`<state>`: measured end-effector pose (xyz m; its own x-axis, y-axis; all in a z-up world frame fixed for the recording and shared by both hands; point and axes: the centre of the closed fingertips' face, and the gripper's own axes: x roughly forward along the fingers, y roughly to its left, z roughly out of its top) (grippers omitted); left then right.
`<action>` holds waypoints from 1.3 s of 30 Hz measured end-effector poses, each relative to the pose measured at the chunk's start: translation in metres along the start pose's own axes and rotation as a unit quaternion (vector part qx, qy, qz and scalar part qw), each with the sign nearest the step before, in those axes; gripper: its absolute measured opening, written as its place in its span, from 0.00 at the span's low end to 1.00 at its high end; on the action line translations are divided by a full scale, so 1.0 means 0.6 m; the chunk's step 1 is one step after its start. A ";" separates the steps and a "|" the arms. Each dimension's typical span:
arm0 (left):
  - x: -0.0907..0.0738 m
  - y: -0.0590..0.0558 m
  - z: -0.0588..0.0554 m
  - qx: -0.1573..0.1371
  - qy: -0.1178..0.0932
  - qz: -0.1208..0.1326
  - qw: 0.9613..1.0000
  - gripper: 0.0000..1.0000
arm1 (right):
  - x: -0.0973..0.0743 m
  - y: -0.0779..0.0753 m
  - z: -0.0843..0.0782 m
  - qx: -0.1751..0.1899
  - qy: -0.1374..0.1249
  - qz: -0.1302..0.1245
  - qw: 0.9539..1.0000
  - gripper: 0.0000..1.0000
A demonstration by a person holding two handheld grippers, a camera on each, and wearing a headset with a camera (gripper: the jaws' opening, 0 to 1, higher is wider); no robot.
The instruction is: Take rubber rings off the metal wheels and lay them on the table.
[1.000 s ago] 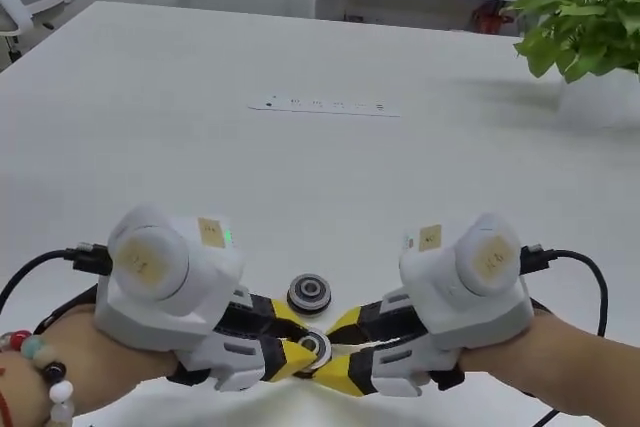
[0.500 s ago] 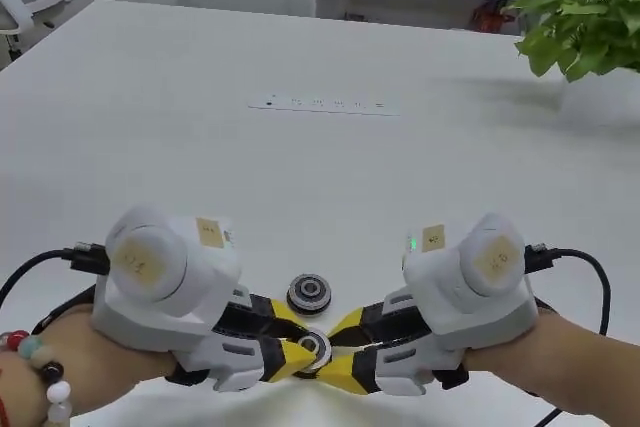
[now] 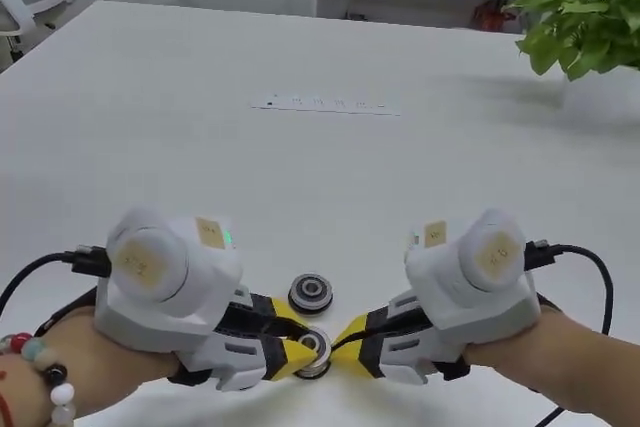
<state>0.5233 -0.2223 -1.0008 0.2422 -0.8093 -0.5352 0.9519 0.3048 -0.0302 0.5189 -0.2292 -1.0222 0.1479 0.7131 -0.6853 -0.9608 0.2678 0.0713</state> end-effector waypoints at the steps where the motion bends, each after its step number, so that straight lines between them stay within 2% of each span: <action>1: 0.000 0.000 0.000 0.000 0.000 0.000 1.000 0.14 | 0.000 -0.002 0.000 0.004 0.000 0.000 1.000 0.00; 15: 0.000 0.001 0.000 0.004 0.002 0.000 1.000 0.14 | -0.005 -0.011 -0.001 0.064 -0.007 -0.001 0.998 0.00; 26: -0.001 0.000 0.000 0.004 0.002 0.000 1.000 0.14 | -0.007 -0.011 0.002 0.078 -0.011 -0.003 0.997 0.00; 28: -0.002 0.001 -0.001 0.005 0.003 0.002 1.000 0.14 | -0.012 -0.016 0.011 0.089 -0.024 -0.006 0.996 0.00; 29: -0.002 0.001 -0.001 0.004 0.003 0.002 1.000 0.14 | -0.012 -0.017 0.022 0.106 -0.044 -0.004 0.993 0.00; 30: -0.002 0.001 -0.001 0.003 0.002 0.002 1.000 0.14 | -0.014 -0.017 0.021 0.114 -0.039 -0.003 0.993 0.00; 31: -0.002 0.001 -0.001 0.003 0.002 0.002 1.000 0.14 | -0.012 -0.018 0.017 0.107 -0.032 -0.006 0.994 0.00; 33: -0.003 0.001 -0.001 0.005 0.002 0.001 1.000 0.14 | -0.011 -0.015 0.018 0.103 -0.033 -0.007 0.994 0.00; 35: -0.003 0.000 -0.002 0.007 0.002 -0.001 1.000 0.14 | -0.011 -0.015 0.019 0.123 -0.030 -0.006 0.992 0.00; 39: -0.003 0.001 -0.001 0.010 0.004 -0.002 1.000 0.13 | -0.011 -0.015 0.022 0.130 -0.033 -0.002 0.991 0.00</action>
<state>0.5234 -0.2204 -1.0008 0.2372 -0.8066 -0.5415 0.9564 0.2917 -0.0156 0.5293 -0.2279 -1.0088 0.1742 0.7499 -0.6382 -0.8682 0.4227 0.2597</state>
